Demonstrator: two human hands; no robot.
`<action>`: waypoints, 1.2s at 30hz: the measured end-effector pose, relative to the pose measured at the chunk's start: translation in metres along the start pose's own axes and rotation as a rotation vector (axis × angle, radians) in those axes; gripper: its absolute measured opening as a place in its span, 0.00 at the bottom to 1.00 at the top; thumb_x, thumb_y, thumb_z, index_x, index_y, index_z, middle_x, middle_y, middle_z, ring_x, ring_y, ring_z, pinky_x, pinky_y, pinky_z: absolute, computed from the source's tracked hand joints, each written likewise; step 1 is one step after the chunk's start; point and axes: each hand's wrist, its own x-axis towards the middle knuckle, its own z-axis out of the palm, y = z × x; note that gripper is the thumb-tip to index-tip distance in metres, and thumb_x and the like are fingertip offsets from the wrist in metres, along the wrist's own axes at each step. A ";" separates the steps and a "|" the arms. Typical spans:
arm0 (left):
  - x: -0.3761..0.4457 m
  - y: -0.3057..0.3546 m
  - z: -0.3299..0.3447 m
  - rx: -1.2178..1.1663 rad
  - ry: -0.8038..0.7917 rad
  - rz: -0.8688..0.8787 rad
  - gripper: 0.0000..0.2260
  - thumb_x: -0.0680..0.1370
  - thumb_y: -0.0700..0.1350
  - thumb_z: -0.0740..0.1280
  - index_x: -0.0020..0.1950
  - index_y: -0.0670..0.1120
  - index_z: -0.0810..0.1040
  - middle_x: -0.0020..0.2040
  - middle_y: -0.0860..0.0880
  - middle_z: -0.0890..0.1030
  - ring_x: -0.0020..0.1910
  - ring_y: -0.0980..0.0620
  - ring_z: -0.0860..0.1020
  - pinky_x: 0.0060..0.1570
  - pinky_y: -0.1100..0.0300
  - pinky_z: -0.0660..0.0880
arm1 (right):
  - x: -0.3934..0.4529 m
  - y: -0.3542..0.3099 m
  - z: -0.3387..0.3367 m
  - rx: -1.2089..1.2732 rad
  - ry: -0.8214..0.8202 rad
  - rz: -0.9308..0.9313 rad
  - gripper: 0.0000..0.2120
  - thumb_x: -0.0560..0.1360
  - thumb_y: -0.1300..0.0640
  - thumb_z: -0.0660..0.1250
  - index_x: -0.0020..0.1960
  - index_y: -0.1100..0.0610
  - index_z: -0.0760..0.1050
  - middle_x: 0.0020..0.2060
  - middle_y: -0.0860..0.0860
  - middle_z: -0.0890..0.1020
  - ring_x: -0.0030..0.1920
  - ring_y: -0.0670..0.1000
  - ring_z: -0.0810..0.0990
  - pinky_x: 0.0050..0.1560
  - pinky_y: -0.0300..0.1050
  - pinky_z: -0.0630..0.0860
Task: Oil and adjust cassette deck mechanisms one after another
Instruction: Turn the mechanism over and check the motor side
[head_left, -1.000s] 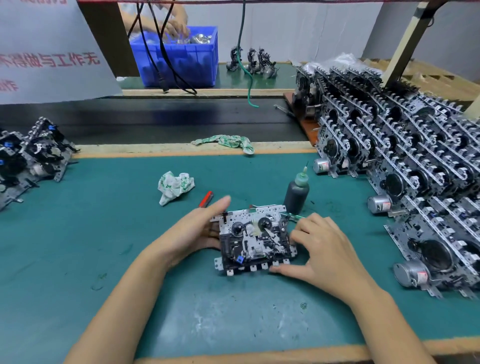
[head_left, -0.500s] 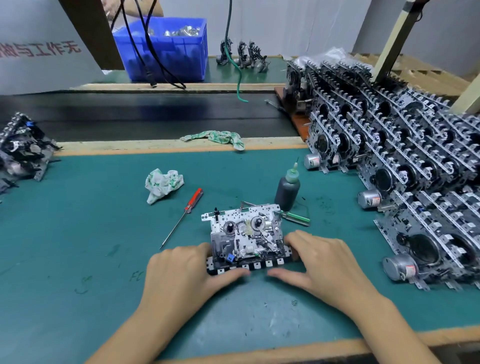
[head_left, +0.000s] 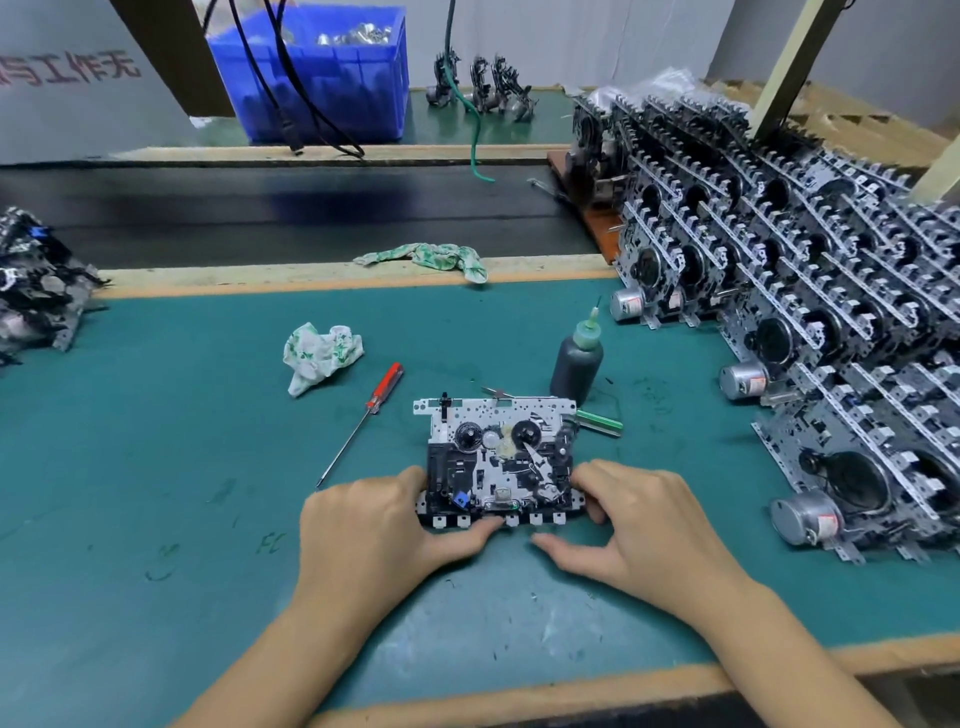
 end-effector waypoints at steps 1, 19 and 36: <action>0.001 -0.001 0.000 0.001 0.007 0.011 0.29 0.62 0.71 0.59 0.21 0.45 0.67 0.15 0.48 0.65 0.15 0.48 0.68 0.22 0.65 0.57 | 0.000 0.000 0.000 -0.006 -0.017 -0.009 0.24 0.66 0.35 0.64 0.33 0.57 0.70 0.26 0.46 0.69 0.25 0.50 0.70 0.24 0.40 0.67; -0.003 -0.017 -0.002 -0.118 -0.034 0.295 0.19 0.65 0.65 0.63 0.33 0.53 0.60 0.18 0.50 0.67 0.17 0.49 0.69 0.19 0.65 0.62 | 0.004 -0.002 0.002 0.025 0.007 0.109 0.27 0.65 0.32 0.62 0.32 0.58 0.68 0.24 0.48 0.70 0.24 0.53 0.70 0.25 0.44 0.68; 0.004 -0.030 0.000 -0.057 0.022 0.350 0.26 0.69 0.65 0.62 0.24 0.45 0.65 0.16 0.49 0.62 0.15 0.46 0.64 0.18 0.63 0.60 | -0.001 0.003 0.003 0.075 -0.015 -0.039 0.24 0.68 0.38 0.63 0.30 0.59 0.68 0.23 0.48 0.69 0.22 0.51 0.67 0.22 0.41 0.67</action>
